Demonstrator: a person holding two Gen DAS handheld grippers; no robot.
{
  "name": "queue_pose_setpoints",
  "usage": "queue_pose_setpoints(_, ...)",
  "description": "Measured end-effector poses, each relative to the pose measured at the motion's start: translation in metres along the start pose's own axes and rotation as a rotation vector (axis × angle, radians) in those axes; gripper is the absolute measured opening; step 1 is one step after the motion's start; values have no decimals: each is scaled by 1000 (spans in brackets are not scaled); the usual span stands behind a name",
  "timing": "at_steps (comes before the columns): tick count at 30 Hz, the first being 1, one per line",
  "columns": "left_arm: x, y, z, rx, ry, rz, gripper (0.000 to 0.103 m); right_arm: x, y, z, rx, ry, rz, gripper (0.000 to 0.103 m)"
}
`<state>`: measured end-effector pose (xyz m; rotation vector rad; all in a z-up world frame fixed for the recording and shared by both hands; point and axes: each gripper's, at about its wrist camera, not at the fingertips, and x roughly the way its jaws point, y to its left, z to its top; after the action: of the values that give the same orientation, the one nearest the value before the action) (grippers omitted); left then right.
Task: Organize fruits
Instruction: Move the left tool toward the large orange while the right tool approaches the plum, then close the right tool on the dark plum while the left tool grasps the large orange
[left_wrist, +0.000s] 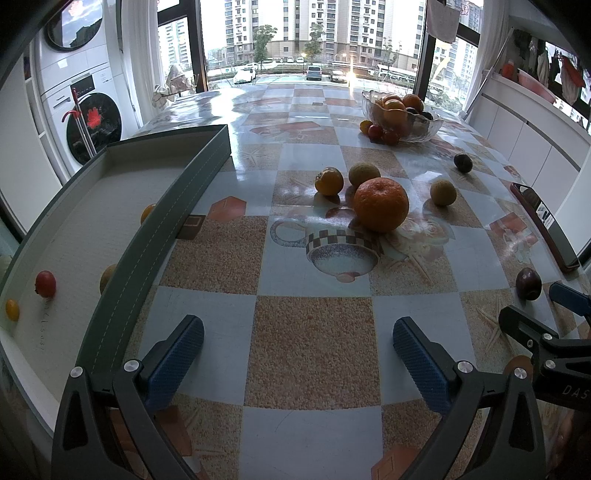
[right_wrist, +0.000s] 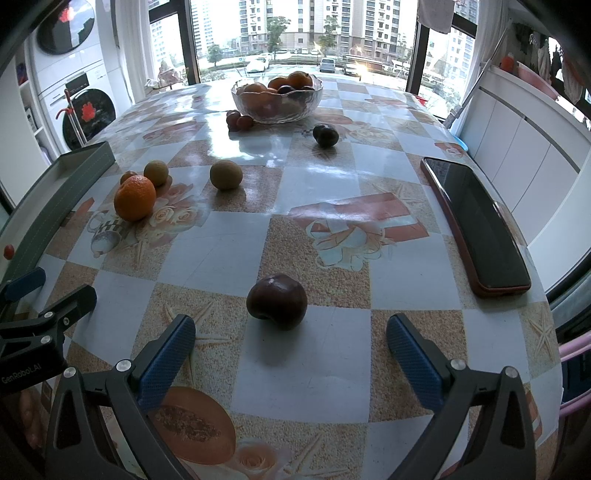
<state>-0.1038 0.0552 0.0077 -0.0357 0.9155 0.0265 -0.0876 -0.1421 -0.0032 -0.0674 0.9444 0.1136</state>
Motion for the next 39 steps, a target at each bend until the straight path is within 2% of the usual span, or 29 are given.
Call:
queue_pose_setpoints(10,1,-1,1,-1,6,4,103,0,0,0,0,0,0,103)
queue_pose_setpoints(13,3,-1,5,1,28,3,103,0,0,0,0,0,0,103)
queue_pose_setpoints(16,9,-4,16,-14,78,5,103,0,-1,0,-1,10,9,103)
queue_pose_setpoints(18,12,-8,27,-21,94,-36,103,-2,-7,0,12,17,40,103)
queue_pose_setpoints(21,16,-20,46,-13,66,-55,103,-7,-21,-2,55,16,94,103)
queue_pose_setpoints(25,29,-39,66,19,57,-45,103,-8,-36,-1,88,18,90,103)
queue_pose_setpoints(28,36,-47,71,25,62,-49,103,-4,-33,4,66,20,98,100)
queue_pose_setpoints(29,37,-48,71,27,63,-47,96,-3,-31,6,56,19,102,99)
queue_pose_setpoints(30,39,-50,71,32,69,-44,87,-2,-26,9,40,19,110,94)
queue_pose_setpoints(32,45,-50,70,34,98,-36,86,0,-16,14,4,19,108,89)
queue_pose_setpoints(33,44,-49,70,28,84,-26,85,1,-10,15,-18,21,102,84)
queue_pose_setpoints(34,43,-48,70,21,80,-19,81,2,-5,16,-35,22,80,77)
queue_pose_setpoints(35,43,-47,71,13,79,-15,77,2,0,16,-52,23,42,75)
queue_pose_setpoints(36,42,-46,71,3,76,-14,66,1,1,16,-52,18,42,67)
queue_pose_setpoints(37,40,-44,72,-6,70,-23,59,-1,0,16,-44,15,42,50)
queue_pose_setpoints(38,39,-43,72,-9,64,-33,42,-3,-2,17,-30,13,46,39)
queue_pose_setpoints(39,38,-41,72,-13,65,-45,40,-4,-4,17,-18,16,60,31)
